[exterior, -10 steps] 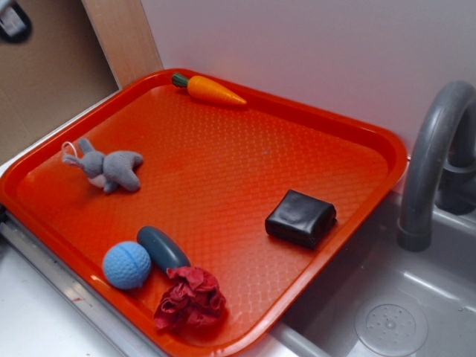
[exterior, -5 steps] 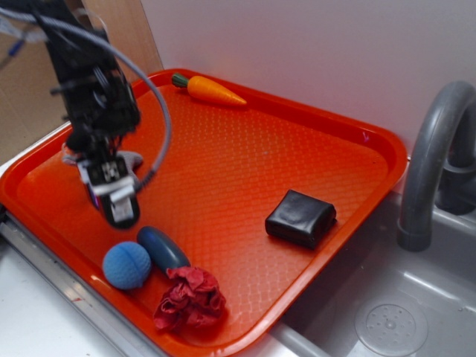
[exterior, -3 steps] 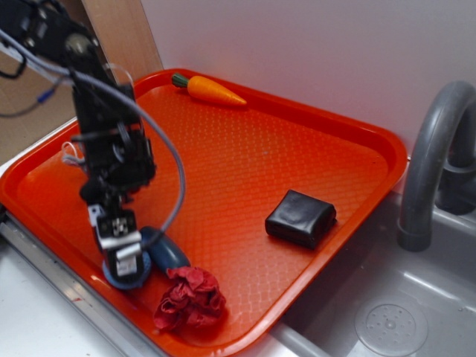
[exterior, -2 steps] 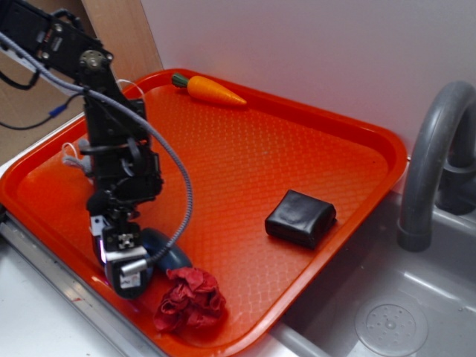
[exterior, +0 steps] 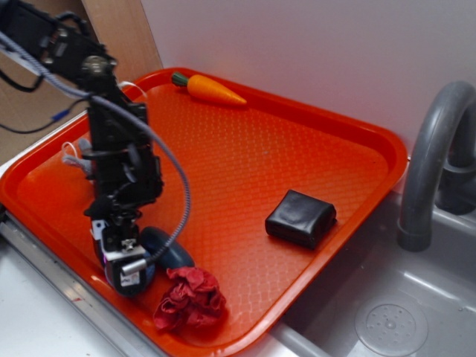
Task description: Grab the blue ball.
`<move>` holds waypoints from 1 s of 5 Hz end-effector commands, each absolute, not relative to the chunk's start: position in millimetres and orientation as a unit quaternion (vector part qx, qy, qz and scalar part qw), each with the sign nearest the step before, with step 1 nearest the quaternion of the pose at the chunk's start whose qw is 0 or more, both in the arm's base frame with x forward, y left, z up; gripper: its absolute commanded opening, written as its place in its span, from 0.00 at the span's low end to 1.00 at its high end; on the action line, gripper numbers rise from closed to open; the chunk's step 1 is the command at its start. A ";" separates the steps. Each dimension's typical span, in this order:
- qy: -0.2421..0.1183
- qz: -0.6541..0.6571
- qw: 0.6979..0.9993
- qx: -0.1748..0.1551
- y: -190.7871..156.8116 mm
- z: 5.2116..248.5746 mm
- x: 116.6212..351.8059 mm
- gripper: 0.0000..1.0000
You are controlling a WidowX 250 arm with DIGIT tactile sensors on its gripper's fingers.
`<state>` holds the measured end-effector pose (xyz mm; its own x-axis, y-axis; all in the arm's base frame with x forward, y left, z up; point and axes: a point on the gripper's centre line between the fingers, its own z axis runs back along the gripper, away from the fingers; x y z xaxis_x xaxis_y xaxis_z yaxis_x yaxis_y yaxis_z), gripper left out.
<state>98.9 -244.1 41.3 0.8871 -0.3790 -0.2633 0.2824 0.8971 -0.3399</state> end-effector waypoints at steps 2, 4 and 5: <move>-0.026 -0.088 0.990 -0.103 -171.1 180.5 151.2 0.00; -0.105 -0.028 0.991 -0.075 -120.7 245.0 171.9 0.00; -0.124 -0.053 0.987 -0.092 -116.8 249.3 178.8 0.00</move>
